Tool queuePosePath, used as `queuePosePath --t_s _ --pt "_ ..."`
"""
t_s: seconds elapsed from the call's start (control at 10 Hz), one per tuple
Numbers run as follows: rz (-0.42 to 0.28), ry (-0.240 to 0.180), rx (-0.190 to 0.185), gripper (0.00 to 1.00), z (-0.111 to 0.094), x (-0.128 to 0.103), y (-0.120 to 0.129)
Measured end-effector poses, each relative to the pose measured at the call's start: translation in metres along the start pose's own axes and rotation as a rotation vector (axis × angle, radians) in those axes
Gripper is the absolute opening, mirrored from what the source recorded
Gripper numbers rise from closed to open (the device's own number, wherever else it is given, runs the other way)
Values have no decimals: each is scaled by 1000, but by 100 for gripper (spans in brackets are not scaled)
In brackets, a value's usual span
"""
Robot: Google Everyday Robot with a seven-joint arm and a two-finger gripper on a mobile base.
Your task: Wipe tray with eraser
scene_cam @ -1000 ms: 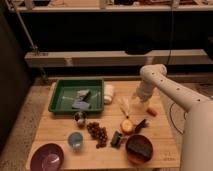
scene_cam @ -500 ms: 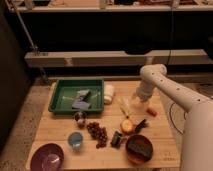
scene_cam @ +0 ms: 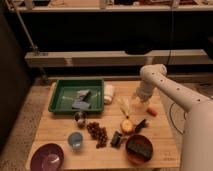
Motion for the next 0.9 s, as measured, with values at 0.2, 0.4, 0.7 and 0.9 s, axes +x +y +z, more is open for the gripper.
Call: queuePosePath --t_s 0.2,0.4,0.7,0.9 --pt "0 0 0 65 0 0 0" --pt "0 0 0 65 0 0 0" --pt "5 9 2 65 0 1 0" --pt "19 60 5 65 -13 -5 -2"
